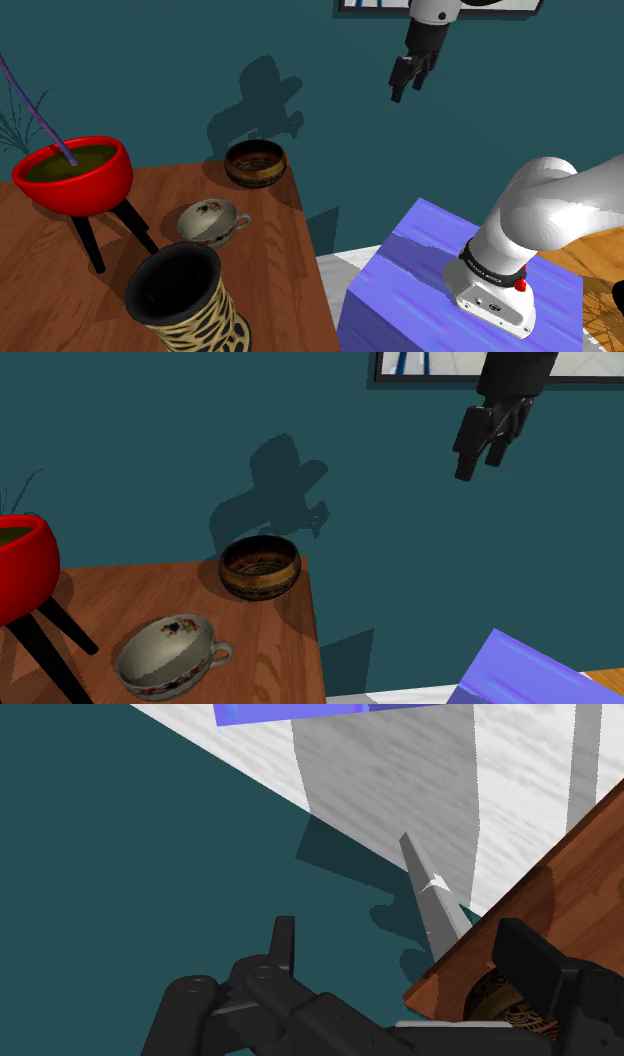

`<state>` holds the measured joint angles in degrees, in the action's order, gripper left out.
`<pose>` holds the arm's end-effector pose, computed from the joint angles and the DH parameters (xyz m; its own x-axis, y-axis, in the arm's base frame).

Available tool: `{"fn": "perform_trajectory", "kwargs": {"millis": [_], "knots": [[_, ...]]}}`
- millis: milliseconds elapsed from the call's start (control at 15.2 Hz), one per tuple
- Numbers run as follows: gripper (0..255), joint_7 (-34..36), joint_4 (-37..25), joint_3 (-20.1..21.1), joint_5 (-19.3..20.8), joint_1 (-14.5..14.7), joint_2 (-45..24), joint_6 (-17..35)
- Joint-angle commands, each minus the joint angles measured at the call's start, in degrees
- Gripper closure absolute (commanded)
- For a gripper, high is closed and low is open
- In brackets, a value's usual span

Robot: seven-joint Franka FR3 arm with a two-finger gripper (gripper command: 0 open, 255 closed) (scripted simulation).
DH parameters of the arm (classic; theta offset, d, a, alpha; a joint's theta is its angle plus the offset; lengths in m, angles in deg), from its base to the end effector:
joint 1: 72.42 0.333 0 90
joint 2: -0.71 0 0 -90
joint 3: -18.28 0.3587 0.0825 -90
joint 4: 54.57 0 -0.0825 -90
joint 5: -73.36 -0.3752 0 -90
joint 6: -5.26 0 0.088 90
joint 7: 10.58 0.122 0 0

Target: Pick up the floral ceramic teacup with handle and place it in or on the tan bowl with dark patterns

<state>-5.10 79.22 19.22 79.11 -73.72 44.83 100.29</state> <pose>0.2832 -0.0112 0.6200 0.9900 -0.0959 0.1030 -0.1064 -0.9891 0.1022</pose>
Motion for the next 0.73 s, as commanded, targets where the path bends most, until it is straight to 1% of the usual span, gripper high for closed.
{"fn": "perform_trajectory", "kwargs": {"millis": [0, 330, 660], "knots": [[0, 0.0, 0.0, 0.0, 0.0, 0.0, 0.0, 0.0], [0, 3.7, 0.5, 2.9, -3.6, 2.0, -6.2, 5.4], [0, 6.9, -0.5, 5.8, -6.7, 3.9, -13.6, 10.7]]}}
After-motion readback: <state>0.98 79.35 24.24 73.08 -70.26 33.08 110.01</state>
